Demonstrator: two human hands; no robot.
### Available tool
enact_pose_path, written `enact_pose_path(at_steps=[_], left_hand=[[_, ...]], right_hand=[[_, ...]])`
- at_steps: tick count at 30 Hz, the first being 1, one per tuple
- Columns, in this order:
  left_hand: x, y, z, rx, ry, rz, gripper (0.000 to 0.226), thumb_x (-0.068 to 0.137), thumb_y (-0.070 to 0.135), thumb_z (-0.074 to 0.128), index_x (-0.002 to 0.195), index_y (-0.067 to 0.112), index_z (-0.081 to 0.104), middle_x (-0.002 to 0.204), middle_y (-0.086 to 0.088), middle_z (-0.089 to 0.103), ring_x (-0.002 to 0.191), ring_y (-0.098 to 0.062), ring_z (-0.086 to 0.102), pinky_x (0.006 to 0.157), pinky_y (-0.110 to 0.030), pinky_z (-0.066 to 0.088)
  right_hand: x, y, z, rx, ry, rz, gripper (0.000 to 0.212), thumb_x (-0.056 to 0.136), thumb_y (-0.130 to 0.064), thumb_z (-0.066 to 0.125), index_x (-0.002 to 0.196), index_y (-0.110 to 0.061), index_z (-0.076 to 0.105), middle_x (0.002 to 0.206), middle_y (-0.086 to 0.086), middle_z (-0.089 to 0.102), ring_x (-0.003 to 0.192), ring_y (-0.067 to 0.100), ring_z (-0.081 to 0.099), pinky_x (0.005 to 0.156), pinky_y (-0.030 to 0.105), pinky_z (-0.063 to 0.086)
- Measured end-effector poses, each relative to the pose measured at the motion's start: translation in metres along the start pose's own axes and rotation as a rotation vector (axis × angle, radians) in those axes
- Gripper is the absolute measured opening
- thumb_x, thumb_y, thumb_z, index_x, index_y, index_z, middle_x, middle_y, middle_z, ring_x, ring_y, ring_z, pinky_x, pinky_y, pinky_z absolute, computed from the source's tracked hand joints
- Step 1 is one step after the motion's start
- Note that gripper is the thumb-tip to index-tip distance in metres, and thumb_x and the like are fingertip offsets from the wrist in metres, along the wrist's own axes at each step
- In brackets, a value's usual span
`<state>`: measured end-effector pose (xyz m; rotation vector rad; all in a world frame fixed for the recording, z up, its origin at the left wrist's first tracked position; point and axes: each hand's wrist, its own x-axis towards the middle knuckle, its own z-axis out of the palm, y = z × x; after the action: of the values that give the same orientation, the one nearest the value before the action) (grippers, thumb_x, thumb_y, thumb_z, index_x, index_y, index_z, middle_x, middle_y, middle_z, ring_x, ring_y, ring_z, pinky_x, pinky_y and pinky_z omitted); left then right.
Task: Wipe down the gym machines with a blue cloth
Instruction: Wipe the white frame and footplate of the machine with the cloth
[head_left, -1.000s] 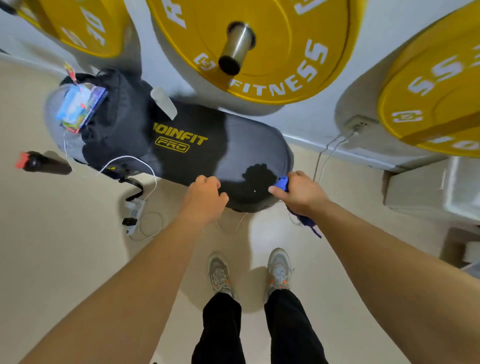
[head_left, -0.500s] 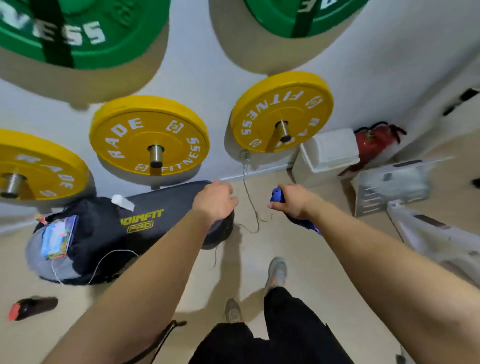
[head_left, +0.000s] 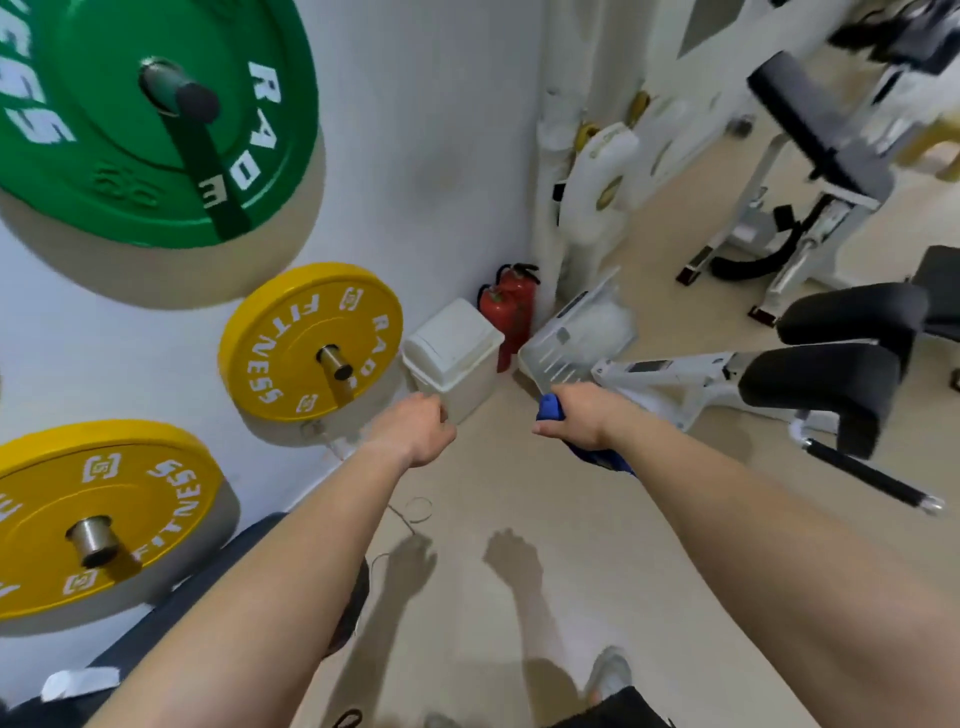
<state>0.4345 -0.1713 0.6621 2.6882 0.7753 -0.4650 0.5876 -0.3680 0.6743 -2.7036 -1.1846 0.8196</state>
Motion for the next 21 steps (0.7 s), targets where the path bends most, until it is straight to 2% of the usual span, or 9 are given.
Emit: enact_pose_path(at_steps=[4,8,12,15,19,21], left_hand=[[0.037,0.101,0.003,0.001,-0.018,0.061,0.030,0.085,0.031,0.052,0.105,0.013,0.066,0.112,-0.010,0.064,0.101,-0.030,0.061,0.085,-0.039,0.052],[0.073,0.202,0.006,0.019,-0.022,0.180,0.034,0.089,0.036,0.050,0.115,0.017,0.063,0.121,-0.006,0.060,0.107,-0.027,0.058,0.090,-0.038,0.048],[0.105,0.291,0.010,0.047,-0.016,0.282,0.034,0.092,0.037,0.050,0.120,0.020,0.060,0.125,-0.006,0.057,0.112,-0.026,0.056,0.086,-0.035,0.045],[0.125,0.344,0.011,0.113,-0.036,0.360,0.039,0.094,0.039,0.049,0.126,0.018,0.057,0.131,-0.007,0.054,0.119,-0.027,0.053,0.092,-0.036,0.044],[0.165,0.397,0.016,0.146,-0.065,0.443,0.039,0.093,0.039,0.050,0.125,0.018,0.057,0.130,-0.006,0.056,0.121,-0.026,0.052,0.098,-0.038,0.045],[0.186,0.419,0.019,0.164,-0.086,0.462,0.041,0.093,0.038,0.050,0.129,0.020,0.056,0.133,-0.005,0.055,0.122,-0.026,0.052,0.100,-0.037,0.044]], right_hand=[[-0.014,0.098,-0.019,0.060,0.016,0.071,0.043,0.088,-0.058,0.060,0.100,-0.017,0.053,0.101,0.003,0.062,0.090,0.024,0.057,0.077,0.035,0.044],[-0.029,0.192,-0.044,0.085,0.056,0.146,0.045,0.090,-0.056,0.059,0.108,-0.014,0.054,0.104,0.004,0.060,0.093,0.025,0.056,0.082,0.035,0.045],[-0.046,0.280,-0.062,0.105,0.080,0.248,0.053,0.090,-0.060,0.057,0.119,-0.015,0.054,0.116,0.005,0.061,0.096,0.024,0.055,0.088,0.037,0.047],[-0.055,0.332,-0.070,0.162,0.114,0.328,0.056,0.089,-0.060,0.058,0.126,-0.018,0.052,0.121,0.004,0.061,0.101,0.023,0.058,0.091,0.039,0.048],[-0.058,0.385,-0.077,0.230,0.133,0.403,0.041,0.089,-0.058,0.059,0.102,-0.020,0.049,0.101,0.000,0.059,0.089,0.021,0.057,0.086,0.038,0.049],[-0.056,0.405,-0.081,0.269,0.132,0.431,0.041,0.090,-0.057,0.059,0.099,-0.019,0.048,0.094,-0.001,0.057,0.087,0.020,0.057,0.086,0.038,0.049]])
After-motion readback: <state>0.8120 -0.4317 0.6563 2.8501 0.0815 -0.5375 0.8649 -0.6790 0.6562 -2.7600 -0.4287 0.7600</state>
